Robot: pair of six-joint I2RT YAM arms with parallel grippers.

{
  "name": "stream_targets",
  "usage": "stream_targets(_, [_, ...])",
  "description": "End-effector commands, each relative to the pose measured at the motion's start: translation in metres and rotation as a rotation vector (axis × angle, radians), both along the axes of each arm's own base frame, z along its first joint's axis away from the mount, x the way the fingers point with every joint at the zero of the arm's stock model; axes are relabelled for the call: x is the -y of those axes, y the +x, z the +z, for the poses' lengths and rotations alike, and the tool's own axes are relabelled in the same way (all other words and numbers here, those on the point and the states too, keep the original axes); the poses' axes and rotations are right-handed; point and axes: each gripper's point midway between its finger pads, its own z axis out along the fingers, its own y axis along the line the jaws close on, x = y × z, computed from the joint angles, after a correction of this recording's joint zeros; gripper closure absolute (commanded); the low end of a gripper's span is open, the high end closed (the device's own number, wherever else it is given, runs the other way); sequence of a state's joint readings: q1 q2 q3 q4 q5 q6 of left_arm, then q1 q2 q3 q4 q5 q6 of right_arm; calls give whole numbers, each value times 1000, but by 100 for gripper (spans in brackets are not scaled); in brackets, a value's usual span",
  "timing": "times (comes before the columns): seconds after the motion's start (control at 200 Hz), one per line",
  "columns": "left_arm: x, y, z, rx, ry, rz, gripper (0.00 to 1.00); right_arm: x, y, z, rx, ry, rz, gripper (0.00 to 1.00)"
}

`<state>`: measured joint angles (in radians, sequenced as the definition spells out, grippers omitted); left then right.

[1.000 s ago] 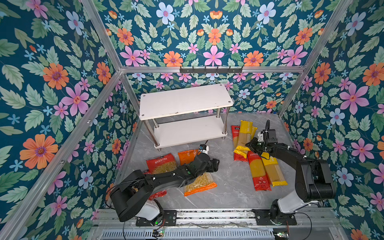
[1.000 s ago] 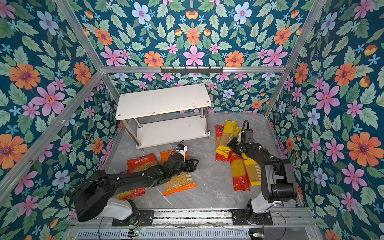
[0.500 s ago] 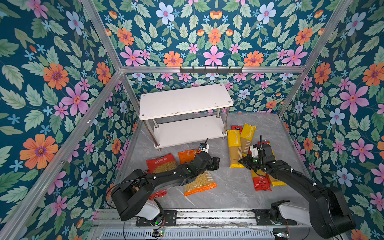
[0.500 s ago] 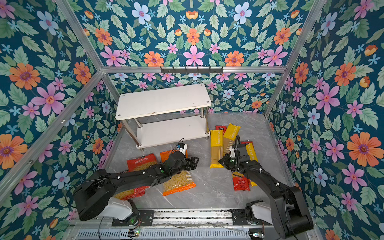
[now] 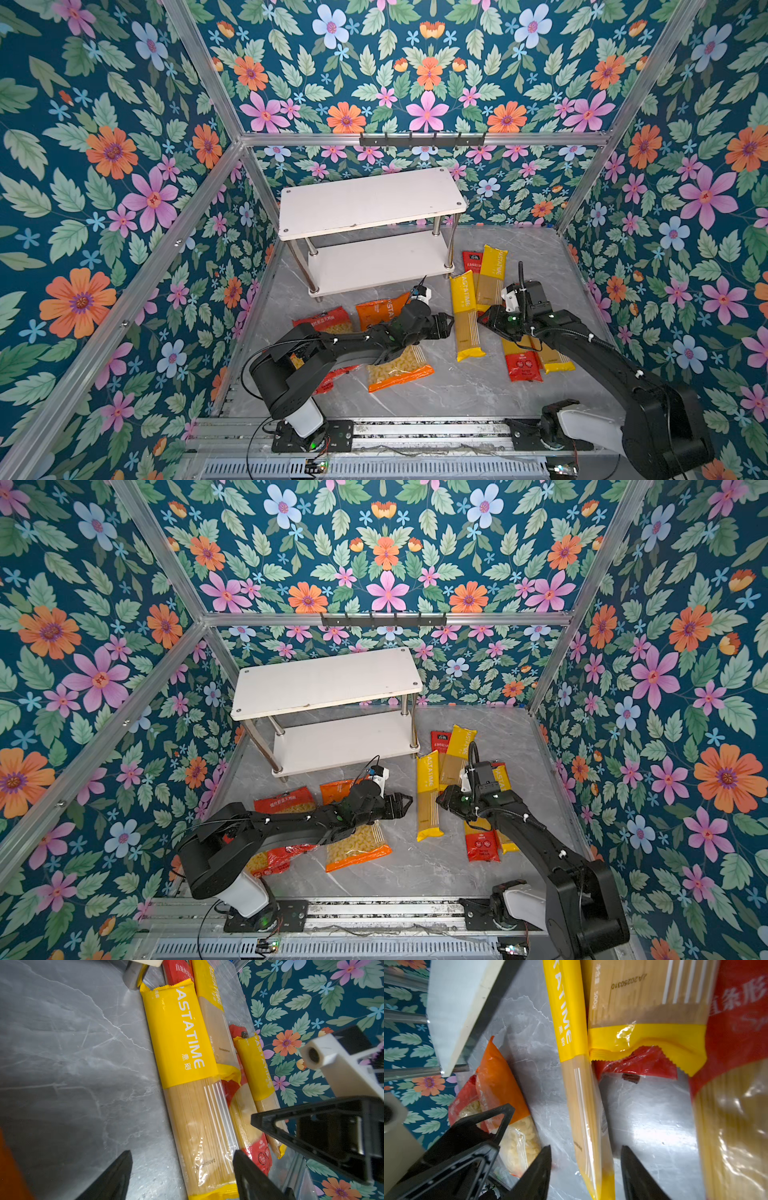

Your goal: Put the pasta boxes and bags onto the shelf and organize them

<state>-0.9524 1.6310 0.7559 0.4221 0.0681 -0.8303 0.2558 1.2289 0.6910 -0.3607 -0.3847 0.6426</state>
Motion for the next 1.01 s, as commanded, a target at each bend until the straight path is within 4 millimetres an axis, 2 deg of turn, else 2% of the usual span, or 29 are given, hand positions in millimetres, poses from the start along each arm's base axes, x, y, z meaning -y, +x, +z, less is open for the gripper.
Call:
stream_targets(0.0, [6,-3,-1,0,-19,-20,22,-4,7,-8,6,0,31,43])
stream_targets(0.135, [17,-4,-8,-21,-34,-42,25,-18,19,-12,15,79,27,35])
stream_targets(0.245, [21,-2,-7,-7,-26,-56,26,-26,24,-30,-23,117,25,35])
stream_targets(0.355, [21,0,4,42,16,-84,27,-34,26,-43,-17,170,24,38])
stream_targets(0.43, [16,1,12,79,46,-84,28,-37,27,-45,3,209,21,46])
stream_targets(0.565, [3,3,24,88,54,-85,26,-37,24,-40,38,230,20,69])
stream_targets(0.665, [-9,5,37,82,5,-78,22,-33,18,-37,48,213,22,81])
stream_targets(0.805, [-27,6,62,113,-60,-59,17,-32,12,-22,76,217,29,91])
stream_targets(1.0, [-51,10,88,154,-98,-17,15,-29,11,19,180,241,22,98])
